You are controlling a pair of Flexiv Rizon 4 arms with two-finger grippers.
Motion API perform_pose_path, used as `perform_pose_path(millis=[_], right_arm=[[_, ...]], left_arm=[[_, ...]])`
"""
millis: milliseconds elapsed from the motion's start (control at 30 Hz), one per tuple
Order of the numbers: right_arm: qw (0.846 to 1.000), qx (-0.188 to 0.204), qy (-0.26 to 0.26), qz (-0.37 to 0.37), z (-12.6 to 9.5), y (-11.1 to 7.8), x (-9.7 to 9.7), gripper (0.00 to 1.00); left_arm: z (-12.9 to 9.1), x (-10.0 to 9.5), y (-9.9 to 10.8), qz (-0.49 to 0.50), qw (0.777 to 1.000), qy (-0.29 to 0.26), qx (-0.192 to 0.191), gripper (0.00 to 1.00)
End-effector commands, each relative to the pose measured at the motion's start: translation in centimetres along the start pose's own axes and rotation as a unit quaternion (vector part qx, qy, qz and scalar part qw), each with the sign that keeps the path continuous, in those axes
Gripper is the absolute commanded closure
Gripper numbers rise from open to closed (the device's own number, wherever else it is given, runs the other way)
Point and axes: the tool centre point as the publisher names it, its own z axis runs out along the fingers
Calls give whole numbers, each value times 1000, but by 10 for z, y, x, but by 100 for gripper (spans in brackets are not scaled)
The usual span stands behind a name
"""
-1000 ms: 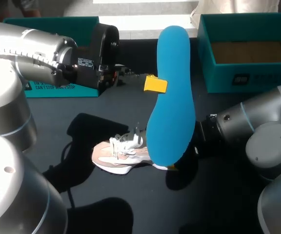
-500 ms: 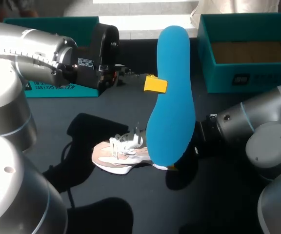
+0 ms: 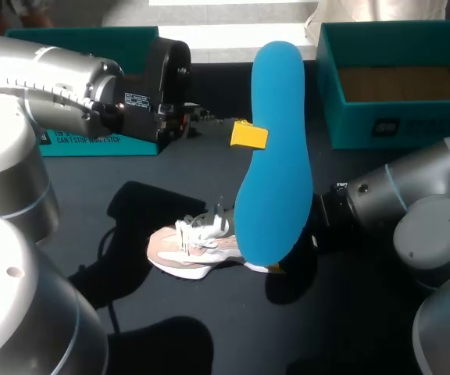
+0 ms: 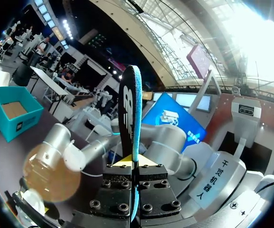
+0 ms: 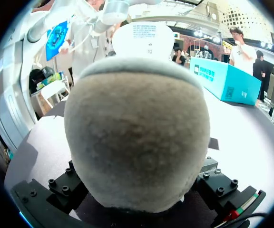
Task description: Take the shoe out of the shoebox, open the shoe tongue, remove and reinsert the insole, then place the shoe into the shoebox
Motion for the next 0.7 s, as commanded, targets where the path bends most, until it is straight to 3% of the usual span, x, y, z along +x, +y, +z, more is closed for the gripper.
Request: perform_pose_path(millis=[33, 700], right_arm=[[1000, 3, 0, 1, 2, -3, 1, 100], [1000, 3, 0, 1, 2, -3, 1, 100]], left_arm=[[-1, 1, 2, 0, 1000, -1, 0, 100], [-25, 33, 16, -50, 998, 4, 26, 100]])
